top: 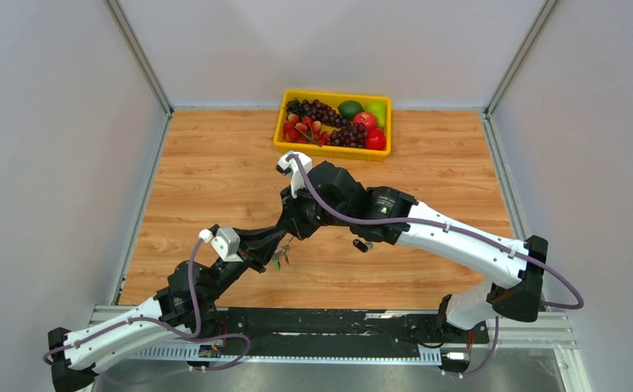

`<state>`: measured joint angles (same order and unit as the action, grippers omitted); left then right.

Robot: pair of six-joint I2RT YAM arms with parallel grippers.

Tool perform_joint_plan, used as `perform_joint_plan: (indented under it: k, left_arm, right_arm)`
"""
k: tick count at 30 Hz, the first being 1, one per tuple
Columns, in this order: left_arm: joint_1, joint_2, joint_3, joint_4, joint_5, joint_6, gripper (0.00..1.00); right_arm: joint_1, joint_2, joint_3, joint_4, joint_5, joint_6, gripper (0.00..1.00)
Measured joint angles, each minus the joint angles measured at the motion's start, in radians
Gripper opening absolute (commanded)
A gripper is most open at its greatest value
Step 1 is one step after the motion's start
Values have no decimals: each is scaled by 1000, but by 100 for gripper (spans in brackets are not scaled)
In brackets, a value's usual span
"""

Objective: Put the keys on the keyring

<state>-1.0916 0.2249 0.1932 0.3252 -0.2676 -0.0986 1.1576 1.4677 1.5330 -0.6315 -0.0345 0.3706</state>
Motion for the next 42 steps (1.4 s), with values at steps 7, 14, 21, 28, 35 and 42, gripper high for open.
perform_joint_plan:
  k: [7, 14, 21, 28, 35, 42]
  left_arm:
    - [0, 0, 0, 0, -5, 0, 29]
    - [0, -5, 0, -1, -7, 0, 32]
    - [0, -24, 0, -3, -6, 0, 31]
    - [0, -28, 0, -7, -4, 0, 30]
    - [0, -36, 0, -10, 3, -2, 4]
    - [-2, -65, -2, -16, 8, -6, 0]
  right_arm:
    - [0, -5, 0, 0, 0, 0, 0]
    - [0, -5, 0, 1, 0, 0, 0]
    - [1, -5, 0, 4, -1, 0, 0]
    - [3, -5, 0, 4, 0, 0, 0]
    - [5, -5, 0, 10, 0, 0, 0]
    - [8, -5, 0, 23, 0, 0, 0]
